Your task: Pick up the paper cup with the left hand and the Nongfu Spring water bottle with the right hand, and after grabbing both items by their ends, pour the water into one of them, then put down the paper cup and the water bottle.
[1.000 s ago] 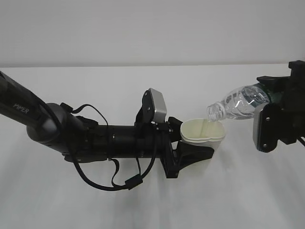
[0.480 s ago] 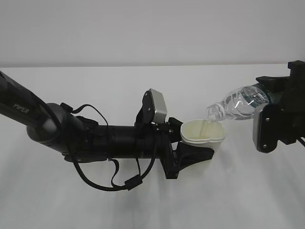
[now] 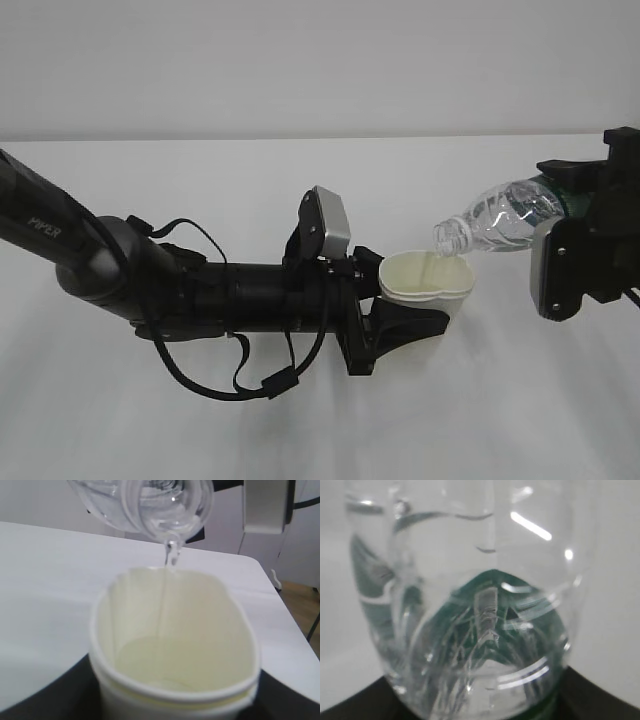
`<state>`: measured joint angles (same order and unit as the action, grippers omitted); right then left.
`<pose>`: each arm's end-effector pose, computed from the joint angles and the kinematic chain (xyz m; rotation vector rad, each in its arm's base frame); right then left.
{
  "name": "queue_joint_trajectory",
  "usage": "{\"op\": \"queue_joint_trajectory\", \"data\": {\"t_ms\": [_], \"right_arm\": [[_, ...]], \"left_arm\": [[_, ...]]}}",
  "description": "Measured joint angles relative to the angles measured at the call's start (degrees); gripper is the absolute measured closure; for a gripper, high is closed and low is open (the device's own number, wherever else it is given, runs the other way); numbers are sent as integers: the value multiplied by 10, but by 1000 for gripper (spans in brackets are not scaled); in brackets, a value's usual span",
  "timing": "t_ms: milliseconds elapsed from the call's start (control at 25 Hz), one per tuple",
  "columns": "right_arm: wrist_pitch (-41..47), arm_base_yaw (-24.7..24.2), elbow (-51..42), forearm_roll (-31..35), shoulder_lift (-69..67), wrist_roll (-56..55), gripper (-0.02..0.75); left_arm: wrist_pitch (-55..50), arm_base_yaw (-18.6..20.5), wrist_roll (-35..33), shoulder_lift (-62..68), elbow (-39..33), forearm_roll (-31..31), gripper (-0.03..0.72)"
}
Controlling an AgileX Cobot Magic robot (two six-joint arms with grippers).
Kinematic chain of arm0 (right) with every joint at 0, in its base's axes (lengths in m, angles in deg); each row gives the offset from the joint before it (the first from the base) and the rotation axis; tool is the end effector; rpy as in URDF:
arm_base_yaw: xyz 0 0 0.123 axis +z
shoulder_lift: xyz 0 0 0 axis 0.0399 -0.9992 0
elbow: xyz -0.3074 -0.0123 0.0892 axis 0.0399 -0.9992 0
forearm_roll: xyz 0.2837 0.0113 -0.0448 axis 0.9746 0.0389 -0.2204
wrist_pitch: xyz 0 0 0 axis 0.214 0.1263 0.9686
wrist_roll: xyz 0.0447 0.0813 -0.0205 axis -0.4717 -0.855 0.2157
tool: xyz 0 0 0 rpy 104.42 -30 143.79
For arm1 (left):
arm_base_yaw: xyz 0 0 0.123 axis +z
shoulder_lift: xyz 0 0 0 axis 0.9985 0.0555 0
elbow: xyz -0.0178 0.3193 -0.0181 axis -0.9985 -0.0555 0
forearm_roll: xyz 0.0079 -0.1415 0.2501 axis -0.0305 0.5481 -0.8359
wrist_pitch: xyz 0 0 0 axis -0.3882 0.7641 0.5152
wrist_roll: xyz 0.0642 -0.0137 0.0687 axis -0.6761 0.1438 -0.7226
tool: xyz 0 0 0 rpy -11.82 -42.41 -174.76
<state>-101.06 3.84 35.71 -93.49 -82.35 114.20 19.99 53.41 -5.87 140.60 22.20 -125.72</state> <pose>0.2974 0.0436 0.1764 -1.6105 1.1372 -0.9817 0.3360 -0.3073 0.0842 1.1368 1.4450 -1.1354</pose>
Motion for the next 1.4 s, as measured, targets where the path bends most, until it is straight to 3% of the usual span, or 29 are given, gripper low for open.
{"op": "queue_joint_trajectory", "data": {"t_ms": [1400], "right_arm": [[0, 0, 0, -4, 0, 8, 354]], "left_arm": [[0, 0, 0, 0, 0, -1, 258]]}}
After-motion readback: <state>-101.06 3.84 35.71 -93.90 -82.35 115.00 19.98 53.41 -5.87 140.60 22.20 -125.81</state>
